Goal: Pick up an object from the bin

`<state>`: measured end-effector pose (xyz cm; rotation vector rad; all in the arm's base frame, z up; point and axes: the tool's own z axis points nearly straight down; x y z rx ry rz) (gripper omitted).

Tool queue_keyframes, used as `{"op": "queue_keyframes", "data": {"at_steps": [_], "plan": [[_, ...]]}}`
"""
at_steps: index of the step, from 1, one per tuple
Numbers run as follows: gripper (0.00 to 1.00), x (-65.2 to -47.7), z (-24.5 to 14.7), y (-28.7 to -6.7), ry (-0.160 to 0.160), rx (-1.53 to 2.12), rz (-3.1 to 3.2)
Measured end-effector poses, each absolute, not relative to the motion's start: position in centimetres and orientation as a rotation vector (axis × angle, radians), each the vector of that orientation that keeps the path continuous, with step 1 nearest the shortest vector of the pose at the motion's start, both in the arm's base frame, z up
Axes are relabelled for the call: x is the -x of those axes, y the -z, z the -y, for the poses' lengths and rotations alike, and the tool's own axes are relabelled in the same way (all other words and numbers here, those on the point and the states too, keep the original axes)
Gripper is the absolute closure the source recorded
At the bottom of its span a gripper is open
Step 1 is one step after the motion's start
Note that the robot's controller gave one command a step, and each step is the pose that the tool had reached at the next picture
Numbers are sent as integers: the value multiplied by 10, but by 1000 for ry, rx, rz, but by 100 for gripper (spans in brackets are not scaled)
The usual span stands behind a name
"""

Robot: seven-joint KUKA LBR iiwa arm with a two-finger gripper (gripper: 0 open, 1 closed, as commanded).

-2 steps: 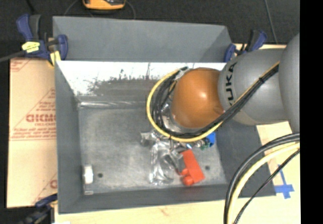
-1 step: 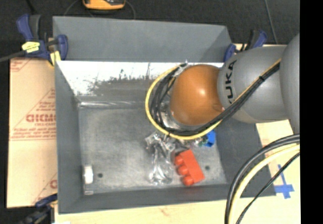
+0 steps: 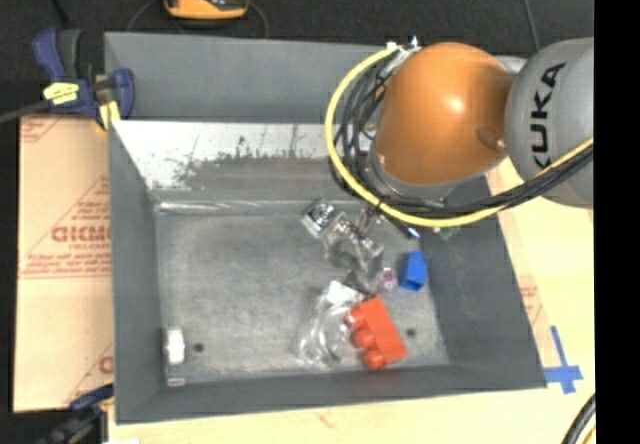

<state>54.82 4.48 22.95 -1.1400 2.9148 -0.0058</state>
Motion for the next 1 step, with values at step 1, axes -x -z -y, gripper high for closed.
{"op": "queue_keyframes", "data": {"at_steps": [1], "plan": [[100, -481, -56, -178, -4, 1217, -2901]]}}
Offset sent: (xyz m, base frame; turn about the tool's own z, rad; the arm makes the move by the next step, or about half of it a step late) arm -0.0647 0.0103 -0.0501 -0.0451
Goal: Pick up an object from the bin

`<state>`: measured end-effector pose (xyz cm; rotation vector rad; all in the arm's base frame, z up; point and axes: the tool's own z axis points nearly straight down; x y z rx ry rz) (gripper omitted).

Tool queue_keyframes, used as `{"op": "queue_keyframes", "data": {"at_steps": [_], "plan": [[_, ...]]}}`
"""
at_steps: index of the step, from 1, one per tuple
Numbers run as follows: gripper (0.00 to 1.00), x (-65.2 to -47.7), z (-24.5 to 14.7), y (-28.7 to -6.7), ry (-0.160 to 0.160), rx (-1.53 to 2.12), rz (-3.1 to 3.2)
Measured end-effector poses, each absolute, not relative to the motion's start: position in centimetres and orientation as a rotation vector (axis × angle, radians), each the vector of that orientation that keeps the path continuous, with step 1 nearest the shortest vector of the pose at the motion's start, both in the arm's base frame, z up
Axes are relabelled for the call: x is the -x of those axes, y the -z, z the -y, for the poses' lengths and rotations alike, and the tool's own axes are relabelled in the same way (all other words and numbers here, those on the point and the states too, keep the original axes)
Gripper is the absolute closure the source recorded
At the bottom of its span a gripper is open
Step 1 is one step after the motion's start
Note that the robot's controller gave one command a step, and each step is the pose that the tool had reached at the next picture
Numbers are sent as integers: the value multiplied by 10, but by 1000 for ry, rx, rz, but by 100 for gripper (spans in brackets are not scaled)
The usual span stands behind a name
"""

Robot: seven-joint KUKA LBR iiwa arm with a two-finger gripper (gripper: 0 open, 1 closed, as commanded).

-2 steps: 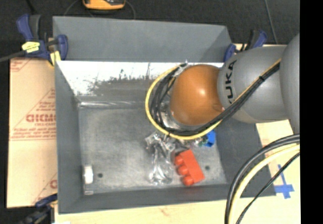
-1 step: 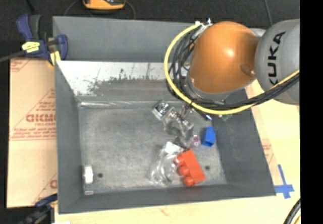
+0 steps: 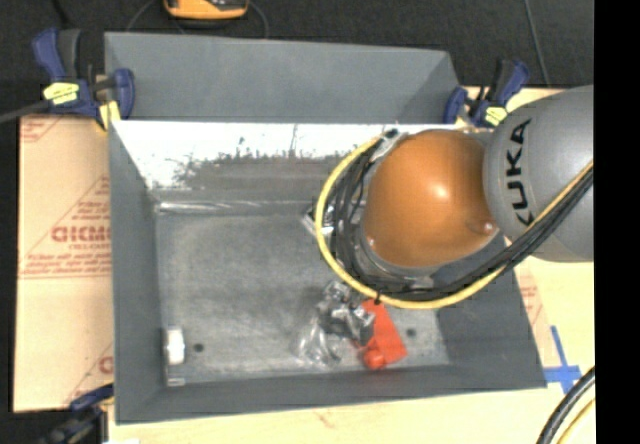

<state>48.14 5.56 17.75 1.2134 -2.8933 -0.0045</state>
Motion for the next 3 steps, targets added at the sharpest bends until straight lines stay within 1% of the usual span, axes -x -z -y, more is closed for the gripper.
{"op": "queue_keyframes", "data": {"at_steps": [1, 2, 3], "plan": [[100, -499, -56, -304, -6, -1110, 2952], [100, -490, -44, -211, 4, -1158, 2915], [100, -479, -44, -150, 4, -1168, 2912]]}}
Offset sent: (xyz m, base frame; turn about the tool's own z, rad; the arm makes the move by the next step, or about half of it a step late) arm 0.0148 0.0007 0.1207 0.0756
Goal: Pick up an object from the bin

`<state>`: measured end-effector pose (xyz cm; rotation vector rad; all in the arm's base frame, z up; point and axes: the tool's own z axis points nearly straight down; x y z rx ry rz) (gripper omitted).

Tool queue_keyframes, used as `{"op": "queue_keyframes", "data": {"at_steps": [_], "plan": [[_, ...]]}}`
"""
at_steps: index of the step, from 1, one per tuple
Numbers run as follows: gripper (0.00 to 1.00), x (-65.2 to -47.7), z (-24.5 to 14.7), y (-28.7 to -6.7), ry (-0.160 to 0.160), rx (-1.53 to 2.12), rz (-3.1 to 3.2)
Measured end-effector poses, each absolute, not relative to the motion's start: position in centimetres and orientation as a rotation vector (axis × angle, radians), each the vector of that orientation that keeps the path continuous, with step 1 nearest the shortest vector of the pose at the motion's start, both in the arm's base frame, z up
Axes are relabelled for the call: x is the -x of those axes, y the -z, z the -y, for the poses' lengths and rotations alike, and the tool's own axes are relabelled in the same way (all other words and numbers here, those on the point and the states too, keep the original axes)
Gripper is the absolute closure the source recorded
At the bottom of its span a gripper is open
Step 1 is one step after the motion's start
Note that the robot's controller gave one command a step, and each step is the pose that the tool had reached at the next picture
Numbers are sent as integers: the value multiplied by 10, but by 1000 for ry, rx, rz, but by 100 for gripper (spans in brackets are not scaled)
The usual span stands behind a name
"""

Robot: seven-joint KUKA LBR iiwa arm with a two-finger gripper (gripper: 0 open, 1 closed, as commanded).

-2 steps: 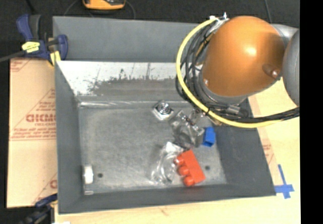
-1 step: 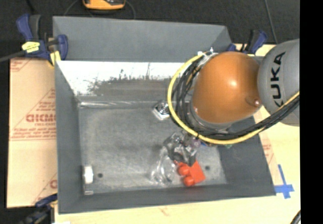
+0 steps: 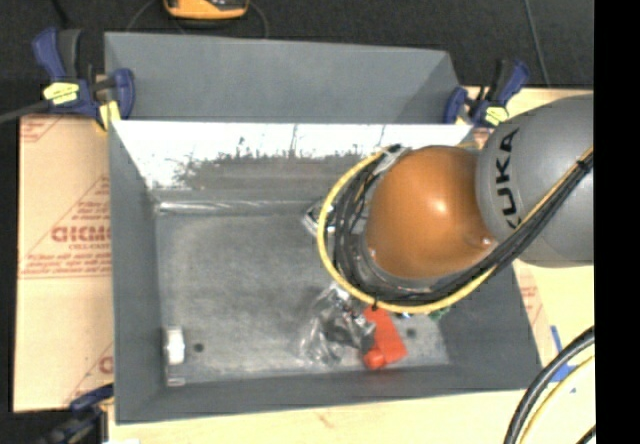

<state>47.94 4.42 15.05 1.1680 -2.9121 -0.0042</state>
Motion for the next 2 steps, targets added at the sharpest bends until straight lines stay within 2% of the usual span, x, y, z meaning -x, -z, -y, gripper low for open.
{"op": "queue_keyframes", "data": {"at_steps": [1, 2], "plan": [[0, -481, -44, -154, 0, -1170, 2919], [0, -509, -38, -76, 0, -1892, 2508]]}}
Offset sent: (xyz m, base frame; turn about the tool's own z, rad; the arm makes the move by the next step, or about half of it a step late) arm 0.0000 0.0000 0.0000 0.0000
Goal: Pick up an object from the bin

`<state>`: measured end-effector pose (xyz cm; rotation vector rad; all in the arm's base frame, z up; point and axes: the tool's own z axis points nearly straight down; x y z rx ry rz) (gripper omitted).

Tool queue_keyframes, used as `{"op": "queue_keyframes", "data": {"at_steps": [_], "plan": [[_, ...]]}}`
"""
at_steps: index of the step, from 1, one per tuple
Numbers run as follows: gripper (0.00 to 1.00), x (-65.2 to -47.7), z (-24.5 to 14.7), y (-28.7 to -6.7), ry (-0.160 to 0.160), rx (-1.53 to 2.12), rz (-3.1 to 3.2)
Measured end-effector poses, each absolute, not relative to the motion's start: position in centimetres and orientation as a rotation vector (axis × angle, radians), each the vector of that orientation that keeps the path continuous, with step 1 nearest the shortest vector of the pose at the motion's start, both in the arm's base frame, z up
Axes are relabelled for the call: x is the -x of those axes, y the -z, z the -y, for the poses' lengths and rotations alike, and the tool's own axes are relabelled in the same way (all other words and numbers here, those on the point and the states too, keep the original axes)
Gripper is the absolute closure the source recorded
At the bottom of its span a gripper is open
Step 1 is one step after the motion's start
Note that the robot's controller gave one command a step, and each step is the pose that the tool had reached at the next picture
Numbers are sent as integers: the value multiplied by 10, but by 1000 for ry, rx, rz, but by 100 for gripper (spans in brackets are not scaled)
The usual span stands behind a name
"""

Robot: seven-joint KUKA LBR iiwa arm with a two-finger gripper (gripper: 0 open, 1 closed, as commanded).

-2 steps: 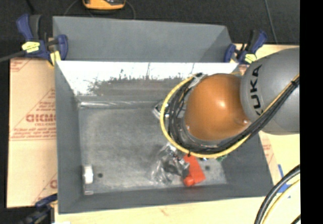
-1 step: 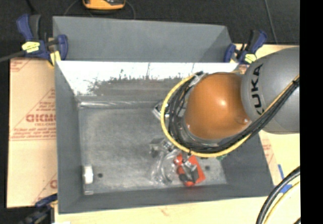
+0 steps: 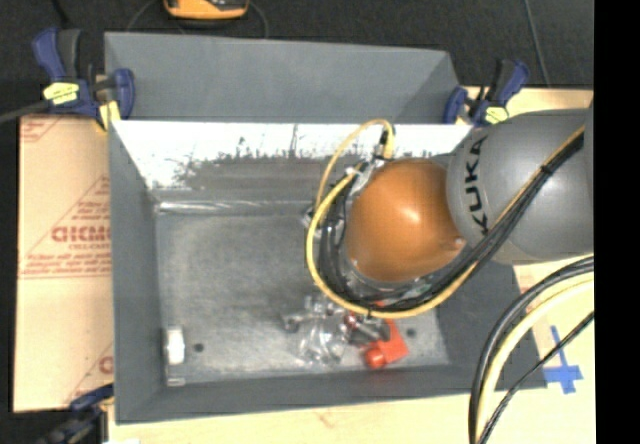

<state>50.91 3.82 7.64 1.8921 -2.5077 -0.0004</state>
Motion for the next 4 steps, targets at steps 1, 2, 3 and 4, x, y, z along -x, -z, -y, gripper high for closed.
{"op": "queue_keyframes", "data": {"at_steps": [1, 2, 3, 4], "plan": [[0, -500, -40, -71, 0, -2209, 2228], [100, -502, -41, -73, -3, -2208, 2239], [100, -484, -78, -194, -4, -2247, 2205], [100, -493, -169, -167, 8, -2123, 2322]]}}
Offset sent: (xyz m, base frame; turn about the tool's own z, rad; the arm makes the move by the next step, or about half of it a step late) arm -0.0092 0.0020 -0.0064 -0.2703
